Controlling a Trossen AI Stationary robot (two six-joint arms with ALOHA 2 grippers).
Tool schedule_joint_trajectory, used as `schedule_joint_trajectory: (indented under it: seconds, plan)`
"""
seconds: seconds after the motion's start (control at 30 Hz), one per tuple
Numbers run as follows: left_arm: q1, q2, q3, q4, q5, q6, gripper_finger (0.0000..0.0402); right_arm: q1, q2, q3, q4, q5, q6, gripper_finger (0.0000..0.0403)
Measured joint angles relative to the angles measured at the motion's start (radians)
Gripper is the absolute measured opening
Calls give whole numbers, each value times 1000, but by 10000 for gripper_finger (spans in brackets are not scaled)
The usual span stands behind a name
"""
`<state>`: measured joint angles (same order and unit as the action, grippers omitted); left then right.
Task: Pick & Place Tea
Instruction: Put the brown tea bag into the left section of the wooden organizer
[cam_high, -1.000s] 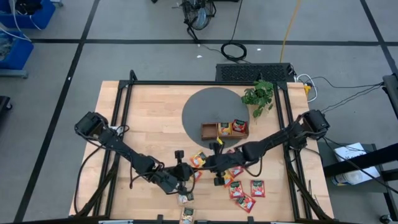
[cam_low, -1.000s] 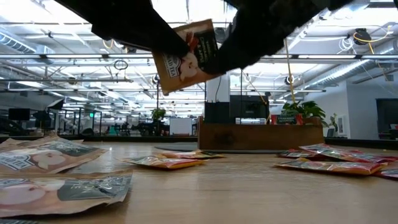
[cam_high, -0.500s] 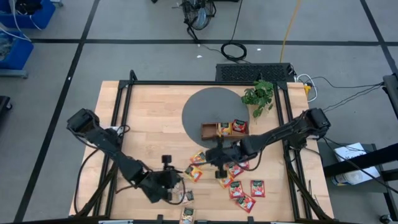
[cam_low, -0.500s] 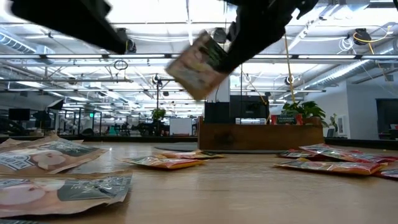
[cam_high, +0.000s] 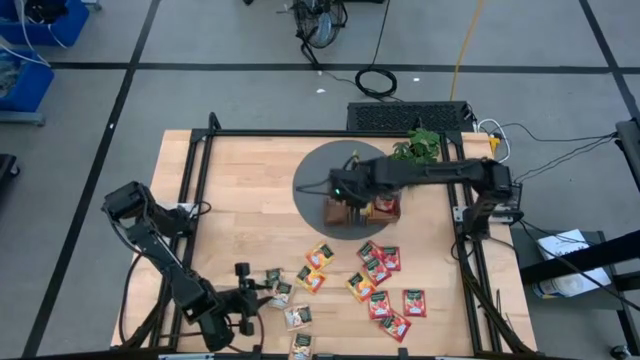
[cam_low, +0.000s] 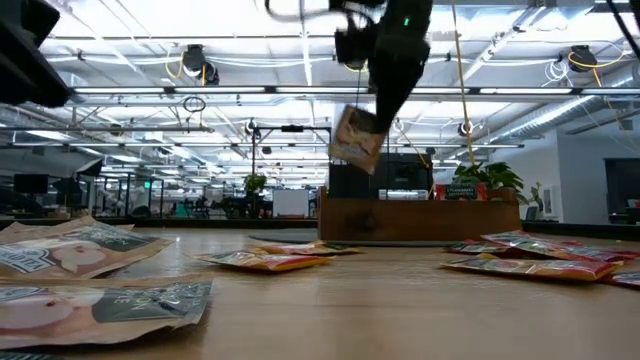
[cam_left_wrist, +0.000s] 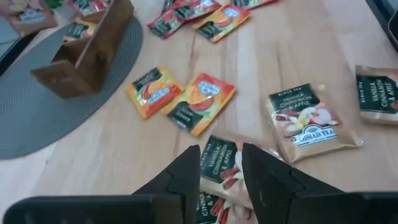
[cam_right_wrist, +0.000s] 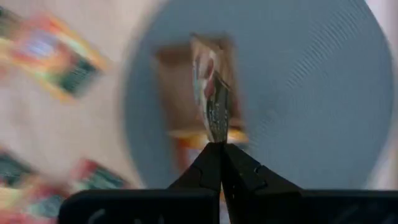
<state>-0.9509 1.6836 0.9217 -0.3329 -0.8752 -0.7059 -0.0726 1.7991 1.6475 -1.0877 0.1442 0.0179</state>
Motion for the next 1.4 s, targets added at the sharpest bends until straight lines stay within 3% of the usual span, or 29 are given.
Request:
schedule_joint_trajectory:
  seconds: [0.17,0.47,0.73,1.17,1.4]
  plan:
    - [-3,0,-37,9,-9,-42,124,-47,87,62,-23,-65,-90,0]
    - [-3,0,-75,50,-9,-41,124,-48,175,84,-59,-67,-147,0]
    - [-3,0,-76,51,-11,-38,124,-32,179,116,-178,43,-157,0]
    - [1,0,-76,50,-35,-25,124,-37,236,155,-225,13,-192,0]
    - [18,0,-76,50,-37,21,124,-36,400,384,-407,36,-216,0]
